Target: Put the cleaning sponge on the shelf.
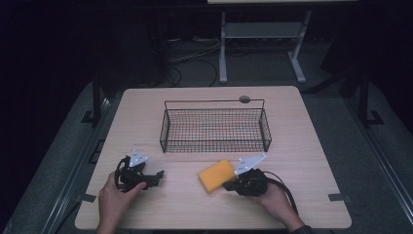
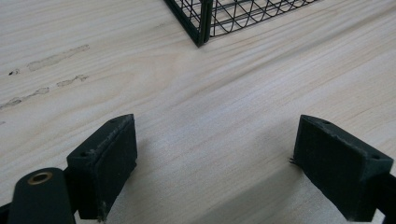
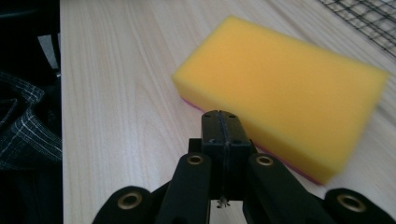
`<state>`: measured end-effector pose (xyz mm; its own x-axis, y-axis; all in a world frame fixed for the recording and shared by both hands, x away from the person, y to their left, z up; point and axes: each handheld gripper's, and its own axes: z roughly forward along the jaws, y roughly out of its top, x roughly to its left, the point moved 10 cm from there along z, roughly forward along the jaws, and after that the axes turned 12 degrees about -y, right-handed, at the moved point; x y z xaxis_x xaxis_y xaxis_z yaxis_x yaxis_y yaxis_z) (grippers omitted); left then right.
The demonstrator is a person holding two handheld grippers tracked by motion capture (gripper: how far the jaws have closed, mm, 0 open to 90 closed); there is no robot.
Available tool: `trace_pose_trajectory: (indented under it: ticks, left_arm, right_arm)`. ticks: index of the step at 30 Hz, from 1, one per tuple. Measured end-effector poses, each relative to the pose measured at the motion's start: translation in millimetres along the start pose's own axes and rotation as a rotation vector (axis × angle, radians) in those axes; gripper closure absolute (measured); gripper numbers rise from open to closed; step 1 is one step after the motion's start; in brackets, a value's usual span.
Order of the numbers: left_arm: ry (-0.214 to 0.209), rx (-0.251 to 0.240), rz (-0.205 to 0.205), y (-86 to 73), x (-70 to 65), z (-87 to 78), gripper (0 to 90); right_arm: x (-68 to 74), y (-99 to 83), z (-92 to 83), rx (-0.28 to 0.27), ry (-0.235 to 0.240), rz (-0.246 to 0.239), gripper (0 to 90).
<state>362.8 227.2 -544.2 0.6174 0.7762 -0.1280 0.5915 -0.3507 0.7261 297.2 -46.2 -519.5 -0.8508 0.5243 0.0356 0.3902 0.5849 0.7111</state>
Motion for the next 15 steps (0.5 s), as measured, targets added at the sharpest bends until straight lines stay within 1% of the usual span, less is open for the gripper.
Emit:
trace_pose_trajectory:
  ticks: [6,9,10,13,15]
  left_arm:
    - [0.0,0.0,0.0,0.0,0.0,0.0,12.7]
    - [0.0,0.0,0.0,0.0,0.0,0.0,12.7]
    - [0.0,0.0,0.0,0.0,0.0,0.0,12.6]
    - [0.0,0.0,0.0,0.0,0.0,0.0,12.6]
    - [0.0,0.0,0.0,0.0,0.0,0.0,12.7]
  right_arm:
    - [11.4,5.9,11.9,0.01,0.022,-0.03,89.8]
    - [15.7,8.5,16.5,0.017,0.026,-0.046,89.8]
    - [17.3,9.6,17.7,0.018,0.027,-0.045,89.8]
    - [18.2,12.0,20.9,0.017,0.027,-0.063,89.8]
    - [19.1,13.5,22.4,0.018,0.029,-0.063,89.8]
